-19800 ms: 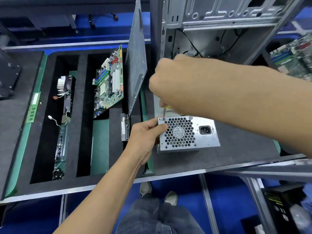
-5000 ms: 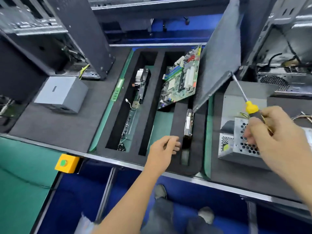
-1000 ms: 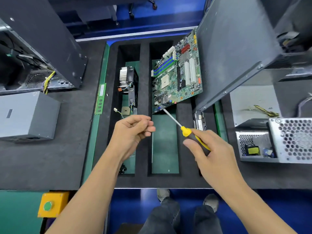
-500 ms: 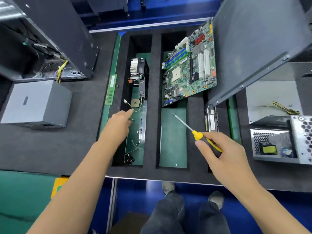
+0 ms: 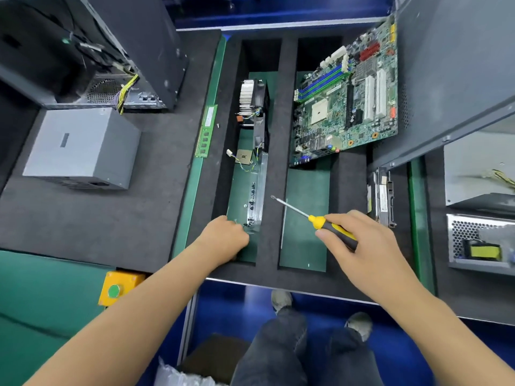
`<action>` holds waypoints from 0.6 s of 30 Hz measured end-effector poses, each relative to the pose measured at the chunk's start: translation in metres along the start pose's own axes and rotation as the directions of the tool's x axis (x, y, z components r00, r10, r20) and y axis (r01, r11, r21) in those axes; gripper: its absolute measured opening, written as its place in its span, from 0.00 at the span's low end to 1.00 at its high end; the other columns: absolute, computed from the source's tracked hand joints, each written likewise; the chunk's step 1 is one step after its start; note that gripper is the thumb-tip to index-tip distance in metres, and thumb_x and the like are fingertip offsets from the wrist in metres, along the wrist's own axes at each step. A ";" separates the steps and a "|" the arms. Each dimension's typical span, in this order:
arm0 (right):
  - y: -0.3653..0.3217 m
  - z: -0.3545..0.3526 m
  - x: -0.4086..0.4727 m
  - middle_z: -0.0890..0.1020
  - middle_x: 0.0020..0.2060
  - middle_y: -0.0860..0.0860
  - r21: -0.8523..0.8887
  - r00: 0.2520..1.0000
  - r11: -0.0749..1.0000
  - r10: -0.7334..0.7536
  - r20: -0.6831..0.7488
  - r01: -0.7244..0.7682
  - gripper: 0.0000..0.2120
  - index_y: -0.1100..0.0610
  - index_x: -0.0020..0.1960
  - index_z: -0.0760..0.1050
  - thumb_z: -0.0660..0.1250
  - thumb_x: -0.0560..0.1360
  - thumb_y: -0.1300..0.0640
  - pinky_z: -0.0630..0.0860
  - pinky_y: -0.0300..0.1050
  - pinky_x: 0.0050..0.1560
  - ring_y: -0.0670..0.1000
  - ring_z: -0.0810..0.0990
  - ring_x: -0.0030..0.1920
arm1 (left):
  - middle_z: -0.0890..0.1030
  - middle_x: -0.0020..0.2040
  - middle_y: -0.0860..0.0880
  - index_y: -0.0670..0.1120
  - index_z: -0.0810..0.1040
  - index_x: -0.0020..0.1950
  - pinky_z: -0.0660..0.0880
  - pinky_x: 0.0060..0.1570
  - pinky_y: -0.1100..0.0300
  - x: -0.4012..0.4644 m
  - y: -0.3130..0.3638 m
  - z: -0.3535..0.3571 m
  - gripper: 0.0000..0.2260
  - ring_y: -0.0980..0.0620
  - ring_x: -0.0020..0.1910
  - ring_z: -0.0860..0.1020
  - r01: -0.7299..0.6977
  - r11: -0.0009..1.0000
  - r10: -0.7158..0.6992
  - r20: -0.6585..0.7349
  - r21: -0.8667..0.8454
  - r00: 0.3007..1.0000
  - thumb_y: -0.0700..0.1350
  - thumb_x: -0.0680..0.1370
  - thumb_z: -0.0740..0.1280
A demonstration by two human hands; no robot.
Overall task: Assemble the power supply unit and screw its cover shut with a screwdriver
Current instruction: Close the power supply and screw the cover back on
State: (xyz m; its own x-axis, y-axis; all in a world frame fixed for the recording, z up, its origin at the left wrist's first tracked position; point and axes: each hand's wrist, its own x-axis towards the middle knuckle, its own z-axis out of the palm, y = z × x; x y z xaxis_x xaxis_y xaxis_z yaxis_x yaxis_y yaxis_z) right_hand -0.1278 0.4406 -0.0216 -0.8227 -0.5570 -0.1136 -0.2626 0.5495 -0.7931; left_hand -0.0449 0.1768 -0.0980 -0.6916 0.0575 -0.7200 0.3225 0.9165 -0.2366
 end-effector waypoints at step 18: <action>-0.001 0.004 -0.011 0.77 0.38 0.44 0.029 1.000 1.000 -0.010 -0.017 0.010 0.08 0.50 0.53 0.83 0.71 0.75 0.53 0.68 0.30 0.41 0.48 0.76 0.41 | 0.76 0.58 0.39 0.37 0.74 0.62 0.72 0.46 0.48 0.010 0.001 -0.006 0.14 0.37 0.59 0.77 0.077 0.958 -0.045 0.120 -0.277 0.992 0.30 0.78 0.59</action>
State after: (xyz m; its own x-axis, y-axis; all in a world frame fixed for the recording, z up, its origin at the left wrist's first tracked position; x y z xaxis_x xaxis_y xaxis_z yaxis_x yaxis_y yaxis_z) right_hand -0.1167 0.4438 -0.0217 -0.8287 -0.5515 -0.0958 -0.2561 0.5257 -0.8112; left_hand -0.0551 0.1811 -0.1012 -0.6229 -0.0312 -0.7816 0.0766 0.9920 -0.1007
